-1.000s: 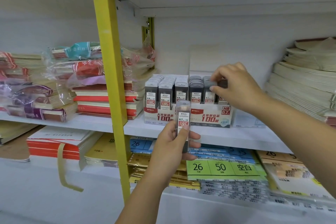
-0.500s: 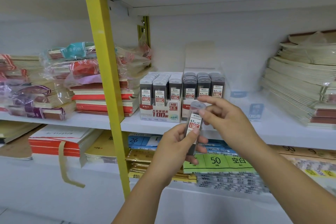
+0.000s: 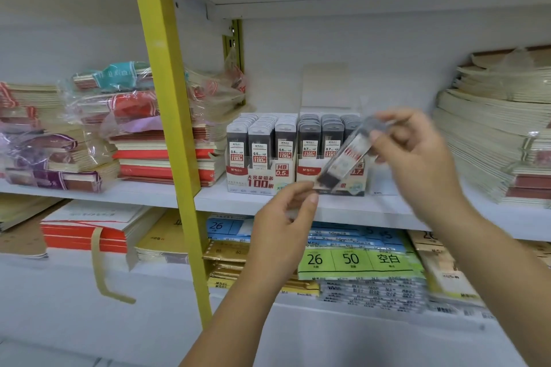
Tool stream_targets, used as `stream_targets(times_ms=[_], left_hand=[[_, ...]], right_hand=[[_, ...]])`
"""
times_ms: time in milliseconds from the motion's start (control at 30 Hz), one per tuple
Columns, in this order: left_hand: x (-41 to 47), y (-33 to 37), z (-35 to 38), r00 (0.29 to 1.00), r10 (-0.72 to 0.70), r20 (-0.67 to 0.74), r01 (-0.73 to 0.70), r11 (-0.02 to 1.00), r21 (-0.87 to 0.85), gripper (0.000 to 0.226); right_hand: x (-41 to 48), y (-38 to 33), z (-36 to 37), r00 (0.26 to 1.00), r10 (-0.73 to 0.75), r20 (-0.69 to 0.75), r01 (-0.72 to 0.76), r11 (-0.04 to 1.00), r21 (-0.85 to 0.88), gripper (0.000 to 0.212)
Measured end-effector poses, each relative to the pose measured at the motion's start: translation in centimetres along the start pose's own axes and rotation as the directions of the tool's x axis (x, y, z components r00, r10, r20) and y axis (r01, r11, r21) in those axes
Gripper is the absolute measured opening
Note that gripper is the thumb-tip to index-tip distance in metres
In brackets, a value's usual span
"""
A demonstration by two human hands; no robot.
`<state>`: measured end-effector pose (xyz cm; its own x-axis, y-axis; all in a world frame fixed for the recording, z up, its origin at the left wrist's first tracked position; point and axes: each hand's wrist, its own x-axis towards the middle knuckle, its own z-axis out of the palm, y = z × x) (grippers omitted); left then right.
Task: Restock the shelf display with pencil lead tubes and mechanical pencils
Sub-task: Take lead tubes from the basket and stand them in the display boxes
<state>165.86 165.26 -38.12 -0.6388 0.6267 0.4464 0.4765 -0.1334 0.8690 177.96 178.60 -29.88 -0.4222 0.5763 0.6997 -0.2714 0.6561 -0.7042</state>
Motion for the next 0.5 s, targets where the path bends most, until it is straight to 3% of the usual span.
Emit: stream_targets(times_ms=[67, 167, 300, 500], left_hand=[[0.5, -0.1, -0.2, 0.977, 0.204, -0.060, -0.177, 0.936, 0.303, 0.033], [1.3, -0.2, 0.1, 0.922, 0.386, 0.034, -0.339, 0.763, 0.551, 0.047], [1.7, -0.9, 0.8, 0.902, 0.408, 0.143, -0.389, 0.621, 0.680, 0.057], [1.8, -1.7, 0.9, 0.896, 0.399, 0.195, -0.411, 0.580, 0.703, 0.061]], right_hand=[[2.3, -0.9, -1.5, 0.988, -0.149, -0.041, 0.143, 0.981, -0.130, 0.026], [4.8, -0.8, -2.4, 0.959, -0.275, 0.070, 0.280, 0.880, -0.383, 0.023], [5.4, 0.9, -2.1, 0.938, -0.270, 0.216, 0.346, 0.753, -0.560, 0.021], [6.4, 1.8, -1.8, 0.951, -0.220, 0.219, 0.309, 0.722, -0.618, 0.018]])
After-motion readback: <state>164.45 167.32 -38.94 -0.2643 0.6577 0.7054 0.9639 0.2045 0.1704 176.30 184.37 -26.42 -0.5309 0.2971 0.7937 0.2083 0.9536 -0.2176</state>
